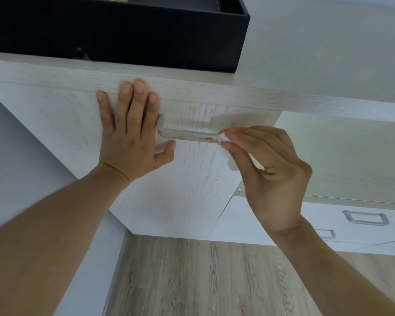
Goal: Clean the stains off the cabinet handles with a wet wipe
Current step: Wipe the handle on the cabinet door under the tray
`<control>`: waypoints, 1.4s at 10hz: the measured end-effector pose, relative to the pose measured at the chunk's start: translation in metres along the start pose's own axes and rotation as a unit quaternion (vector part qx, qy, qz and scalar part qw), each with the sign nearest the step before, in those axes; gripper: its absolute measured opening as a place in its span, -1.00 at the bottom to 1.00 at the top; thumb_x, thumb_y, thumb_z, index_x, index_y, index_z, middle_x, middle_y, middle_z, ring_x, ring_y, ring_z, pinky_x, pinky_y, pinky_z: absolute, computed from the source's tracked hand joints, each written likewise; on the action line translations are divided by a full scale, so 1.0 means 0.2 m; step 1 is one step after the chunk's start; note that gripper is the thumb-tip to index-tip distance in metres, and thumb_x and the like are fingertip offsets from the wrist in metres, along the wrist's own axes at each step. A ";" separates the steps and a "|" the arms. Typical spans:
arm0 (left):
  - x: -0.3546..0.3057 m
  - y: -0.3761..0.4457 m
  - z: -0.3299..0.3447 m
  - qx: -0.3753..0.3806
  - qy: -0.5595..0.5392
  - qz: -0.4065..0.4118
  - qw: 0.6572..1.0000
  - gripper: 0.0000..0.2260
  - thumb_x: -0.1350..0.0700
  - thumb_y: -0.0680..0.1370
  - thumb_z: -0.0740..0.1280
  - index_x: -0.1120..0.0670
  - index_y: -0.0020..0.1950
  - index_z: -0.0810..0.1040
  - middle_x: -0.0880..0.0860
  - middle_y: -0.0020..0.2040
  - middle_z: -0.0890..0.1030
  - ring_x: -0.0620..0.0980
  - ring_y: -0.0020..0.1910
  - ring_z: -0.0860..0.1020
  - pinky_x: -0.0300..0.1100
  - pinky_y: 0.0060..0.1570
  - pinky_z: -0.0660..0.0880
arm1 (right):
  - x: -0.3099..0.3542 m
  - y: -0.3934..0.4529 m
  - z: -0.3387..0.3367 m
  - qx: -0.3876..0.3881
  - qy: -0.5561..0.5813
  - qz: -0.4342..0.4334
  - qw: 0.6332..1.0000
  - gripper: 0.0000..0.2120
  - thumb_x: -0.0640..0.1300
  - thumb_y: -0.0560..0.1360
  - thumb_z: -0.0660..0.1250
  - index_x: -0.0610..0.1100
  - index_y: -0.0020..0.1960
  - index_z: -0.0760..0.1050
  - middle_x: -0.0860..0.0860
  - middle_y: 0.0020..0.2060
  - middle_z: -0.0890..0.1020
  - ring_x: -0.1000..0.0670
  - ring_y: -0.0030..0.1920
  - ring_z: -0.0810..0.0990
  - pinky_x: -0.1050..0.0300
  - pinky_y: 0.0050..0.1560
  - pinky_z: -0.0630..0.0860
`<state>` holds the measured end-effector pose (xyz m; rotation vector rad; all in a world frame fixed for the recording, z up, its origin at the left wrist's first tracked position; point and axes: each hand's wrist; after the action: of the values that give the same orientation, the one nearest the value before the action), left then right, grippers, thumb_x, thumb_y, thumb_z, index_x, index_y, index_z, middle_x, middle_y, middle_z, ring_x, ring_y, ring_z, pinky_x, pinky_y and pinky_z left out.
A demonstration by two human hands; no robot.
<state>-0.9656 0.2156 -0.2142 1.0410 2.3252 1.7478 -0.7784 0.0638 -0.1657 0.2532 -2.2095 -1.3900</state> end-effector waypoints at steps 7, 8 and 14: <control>0.00 0.00 0.00 -0.004 0.004 0.003 1.000 -0.21 -0.20 0.57 0.07 0.18 0.54 -0.30 0.08 0.53 -0.34 0.06 0.52 -0.28 0.12 0.46 -0.26 | 0.03 0.00 0.01 -0.019 -0.007 0.022 1.000 -0.92 -0.24 0.47 0.46 -0.23 -0.05 0.67 -0.07 -0.19 0.67 -0.06 -0.16 0.58 0.30 -0.05 0.48; 0.01 0.01 0.00 -0.004 0.007 0.001 1.000 -0.21 -0.20 0.57 0.08 0.18 0.54 -0.30 0.08 0.53 -0.34 0.06 0.52 -0.28 0.12 0.46 -0.26 | 0.07 -0.02 0.06 -0.044 0.013 0.061 0.997 -0.91 -0.26 0.45 0.49 -0.23 -0.05 0.67 -0.04 -0.20 0.64 -0.01 -0.14 0.55 0.33 -0.06 0.48; 0.00 0.00 0.00 0.002 0.014 -0.002 1.000 -0.18 -0.21 0.56 0.10 0.16 0.53 -0.34 0.06 0.53 -0.36 0.03 0.51 -0.30 0.10 0.45 -0.27 | 0.08 -0.04 0.10 -0.068 0.026 0.029 0.997 -0.93 -0.31 0.44 0.49 -0.26 -0.07 0.66 0.01 -0.17 0.61 -0.03 -0.10 0.55 0.27 -0.02 0.51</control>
<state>-0.9657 0.2159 -0.2136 1.0193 2.3450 1.7692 -0.8037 0.0691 -0.1753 0.1734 -2.0527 -1.4774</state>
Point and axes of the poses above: each hand's wrist, its own y-axis towards the middle knuckle, its own z-axis out of the palm, x = y × z
